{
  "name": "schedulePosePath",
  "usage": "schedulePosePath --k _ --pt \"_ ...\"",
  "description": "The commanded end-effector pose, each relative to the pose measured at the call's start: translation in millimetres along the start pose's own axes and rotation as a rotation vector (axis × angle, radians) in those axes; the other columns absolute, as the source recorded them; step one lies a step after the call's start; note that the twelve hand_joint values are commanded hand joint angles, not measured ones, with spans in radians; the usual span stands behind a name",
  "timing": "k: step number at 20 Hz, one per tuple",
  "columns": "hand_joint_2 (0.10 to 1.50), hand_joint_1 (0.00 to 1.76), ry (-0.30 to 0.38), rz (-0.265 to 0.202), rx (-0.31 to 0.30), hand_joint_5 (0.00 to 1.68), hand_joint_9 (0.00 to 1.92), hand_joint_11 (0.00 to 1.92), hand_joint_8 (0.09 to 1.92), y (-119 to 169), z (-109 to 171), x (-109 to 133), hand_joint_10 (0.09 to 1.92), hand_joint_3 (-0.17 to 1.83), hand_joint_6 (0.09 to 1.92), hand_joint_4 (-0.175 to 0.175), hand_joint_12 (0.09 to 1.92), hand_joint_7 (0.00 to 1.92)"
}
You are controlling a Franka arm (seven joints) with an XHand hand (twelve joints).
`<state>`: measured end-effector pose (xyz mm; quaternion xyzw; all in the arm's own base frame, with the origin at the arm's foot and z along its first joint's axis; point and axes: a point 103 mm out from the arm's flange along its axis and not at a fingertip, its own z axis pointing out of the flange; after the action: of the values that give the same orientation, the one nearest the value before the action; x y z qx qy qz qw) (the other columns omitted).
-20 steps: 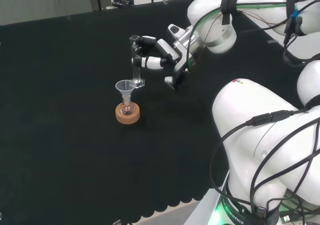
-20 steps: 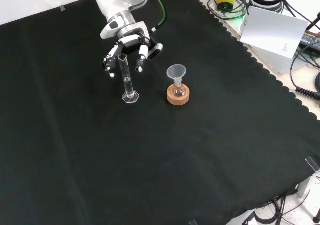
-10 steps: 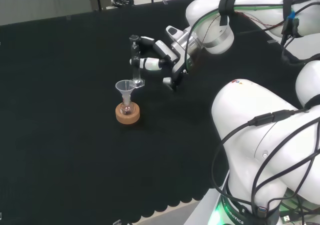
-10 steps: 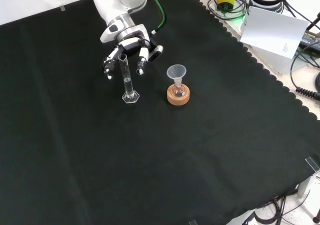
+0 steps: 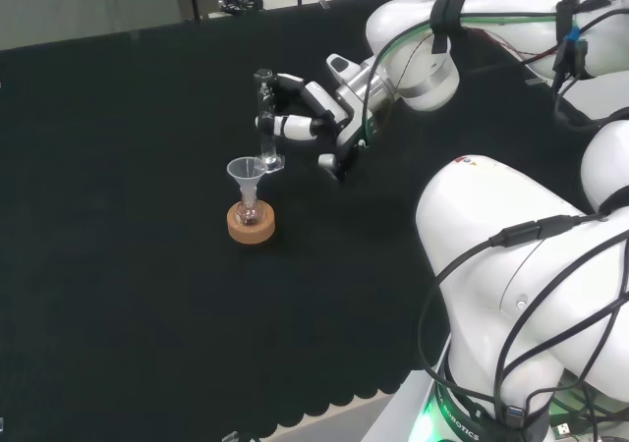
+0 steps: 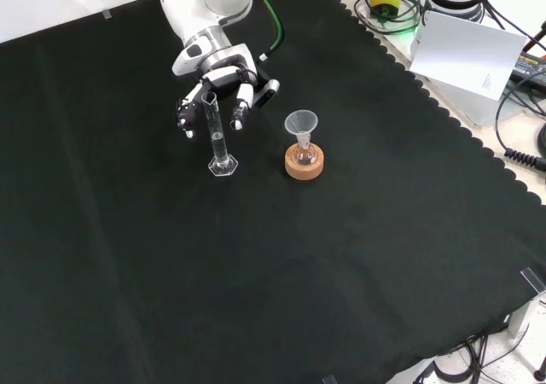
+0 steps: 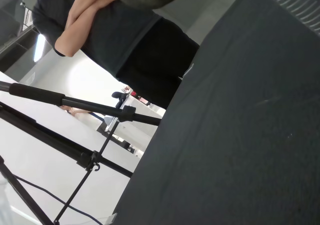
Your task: Pick up the graduated cylinder.
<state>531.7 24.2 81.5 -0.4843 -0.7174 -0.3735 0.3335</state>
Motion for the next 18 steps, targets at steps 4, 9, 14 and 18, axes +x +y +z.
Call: schedulePosePath --k 4,9,14,18 --pt "0.97 1.05 0.022 0.008 -0.006 0.52 0.61 0.37 0.64 0.4 1.6 -2.4 0.58 -0.17 0.09 -0.035 1.29 0.43" --pt "0.97 1.07 0.019 -0.004 -0.011 0.64 0.68 0.39 0.61 3.2 4.3 -0.2 0.54 -0.17 0.13 -0.009 1.28 0.52" --pt "0.98 1.07 0.018 -0.001 -0.004 0.7 0.74 0.42 0.59 4.3 7.1 -0.7 0.5 -0.17 0.21 0.006 1.27 0.58" --pt "0.98 1.07 0.016 0.0 -0.006 0.63 0.77 0.43 0.57 4.3 7.7 -1.0 0.46 -0.17 0.4 0.009 1.26 0.6"
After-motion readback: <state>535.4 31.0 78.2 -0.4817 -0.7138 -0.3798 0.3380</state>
